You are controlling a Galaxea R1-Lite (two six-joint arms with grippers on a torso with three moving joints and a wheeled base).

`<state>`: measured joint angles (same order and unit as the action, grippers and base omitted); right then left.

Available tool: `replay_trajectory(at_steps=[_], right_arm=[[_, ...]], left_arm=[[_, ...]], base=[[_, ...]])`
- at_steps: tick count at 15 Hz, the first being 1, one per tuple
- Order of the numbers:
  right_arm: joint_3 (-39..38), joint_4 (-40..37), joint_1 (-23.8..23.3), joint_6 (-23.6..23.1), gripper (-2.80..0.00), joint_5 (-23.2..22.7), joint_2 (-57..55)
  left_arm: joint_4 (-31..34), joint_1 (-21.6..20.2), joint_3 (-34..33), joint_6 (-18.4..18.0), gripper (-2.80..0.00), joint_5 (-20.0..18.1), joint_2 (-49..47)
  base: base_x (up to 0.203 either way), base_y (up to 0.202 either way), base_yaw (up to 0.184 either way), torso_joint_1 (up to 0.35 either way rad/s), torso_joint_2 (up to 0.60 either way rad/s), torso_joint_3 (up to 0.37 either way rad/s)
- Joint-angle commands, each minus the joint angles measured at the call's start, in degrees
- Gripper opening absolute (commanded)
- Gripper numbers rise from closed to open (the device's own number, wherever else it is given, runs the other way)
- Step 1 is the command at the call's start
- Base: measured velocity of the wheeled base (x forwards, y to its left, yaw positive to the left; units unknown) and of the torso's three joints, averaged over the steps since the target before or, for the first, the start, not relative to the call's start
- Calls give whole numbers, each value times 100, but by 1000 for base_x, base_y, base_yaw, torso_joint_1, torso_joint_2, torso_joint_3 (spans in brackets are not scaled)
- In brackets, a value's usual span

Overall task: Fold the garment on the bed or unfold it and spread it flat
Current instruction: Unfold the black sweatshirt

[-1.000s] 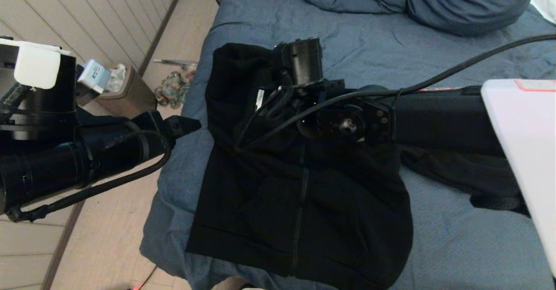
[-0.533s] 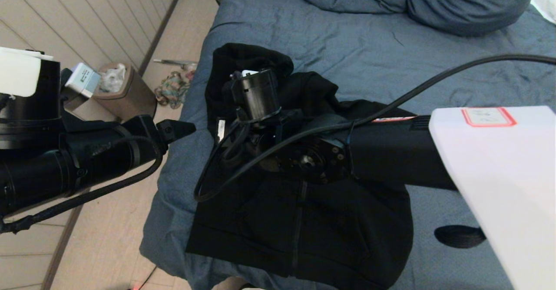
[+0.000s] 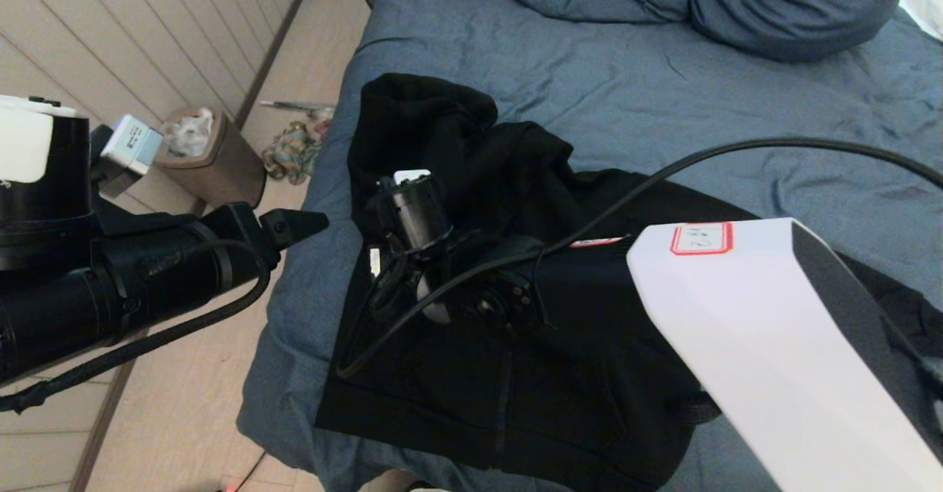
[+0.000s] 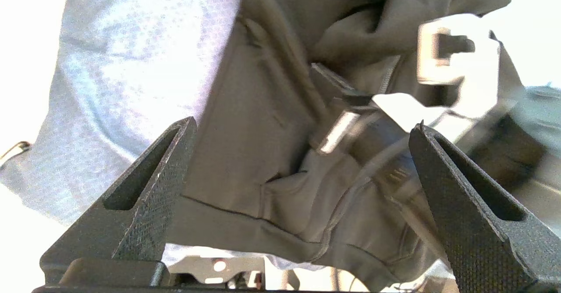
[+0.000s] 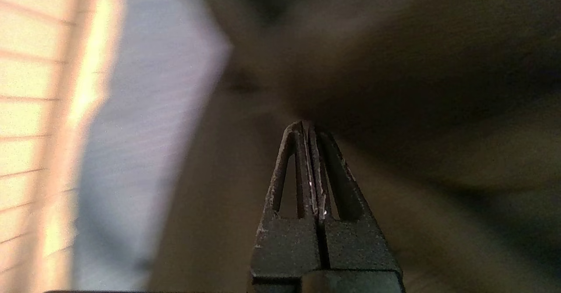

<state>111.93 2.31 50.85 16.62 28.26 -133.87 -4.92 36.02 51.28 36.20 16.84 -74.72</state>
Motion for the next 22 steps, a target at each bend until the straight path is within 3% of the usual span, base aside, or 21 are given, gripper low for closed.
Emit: replay_trajectory(at_steps=[1,7,10,13,17,22], right_arm=[[11,212,-191,-233,-280,205,-201],[21,2090,-966,-1570,-280,1034,-610],[49,3194,-1547,-2383,-280,1481,-759],[51,4010,-2322,-2886,-280,1683,-743],[47,4296,-3298,-3062,-280,1791,-637],[48,4295,-3910,-3053,-280,1778,-443]], left_arm=[[-17,1,-73,27,0,13,10],[-17,19,-168,164,0,4,-7],[-17,54,-267,299,0,4,19],[-17,194,-497,383,0,10,121],[-17,212,-698,396,0,-22,268],[-17,221,-821,414,0,-31,362]], base=[[0,0,0,0,0,0],[0,0,0,0,0,0],[0,0,0,0,0,0],[0,0,0,0,0,0],[0,0,0,0,0,0],[0,0,0,0,0,0]])
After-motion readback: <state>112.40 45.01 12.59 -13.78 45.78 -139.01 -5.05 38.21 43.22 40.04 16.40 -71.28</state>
